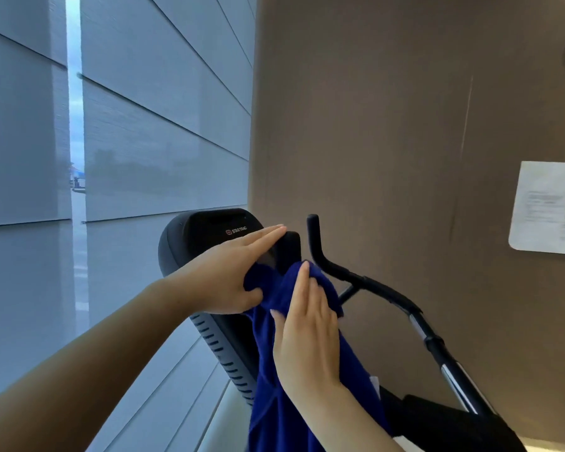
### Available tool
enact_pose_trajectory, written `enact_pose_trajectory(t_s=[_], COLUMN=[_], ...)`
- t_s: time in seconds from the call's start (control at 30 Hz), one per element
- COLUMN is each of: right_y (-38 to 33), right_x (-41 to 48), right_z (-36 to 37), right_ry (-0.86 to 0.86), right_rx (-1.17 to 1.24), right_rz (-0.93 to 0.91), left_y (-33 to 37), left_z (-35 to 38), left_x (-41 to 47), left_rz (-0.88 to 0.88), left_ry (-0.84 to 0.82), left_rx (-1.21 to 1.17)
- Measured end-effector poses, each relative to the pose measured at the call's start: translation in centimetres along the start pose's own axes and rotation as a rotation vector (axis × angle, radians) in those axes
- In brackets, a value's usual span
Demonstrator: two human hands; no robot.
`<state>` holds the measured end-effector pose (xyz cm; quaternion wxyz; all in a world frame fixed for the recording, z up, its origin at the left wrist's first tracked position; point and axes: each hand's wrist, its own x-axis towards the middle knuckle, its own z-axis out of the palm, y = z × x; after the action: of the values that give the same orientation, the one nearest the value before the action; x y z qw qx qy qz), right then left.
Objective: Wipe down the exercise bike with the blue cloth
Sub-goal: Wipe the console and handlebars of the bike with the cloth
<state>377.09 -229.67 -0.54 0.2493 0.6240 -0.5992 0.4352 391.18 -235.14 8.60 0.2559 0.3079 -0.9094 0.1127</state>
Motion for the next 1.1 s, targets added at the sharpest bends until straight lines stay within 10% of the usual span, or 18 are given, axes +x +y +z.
enact_pose_trajectory(t_s=[1.1], right_y=[-2.8], right_x=[1.6], right_z=[2.3], right_ry=[0.032], right_rx=[-0.294], right_rz=[0.157], left_y=[-2.7], left_z=[3.5], left_x=[1.1], left_rz=[0.277], left_ry=[0.134], left_rx=[-0.230])
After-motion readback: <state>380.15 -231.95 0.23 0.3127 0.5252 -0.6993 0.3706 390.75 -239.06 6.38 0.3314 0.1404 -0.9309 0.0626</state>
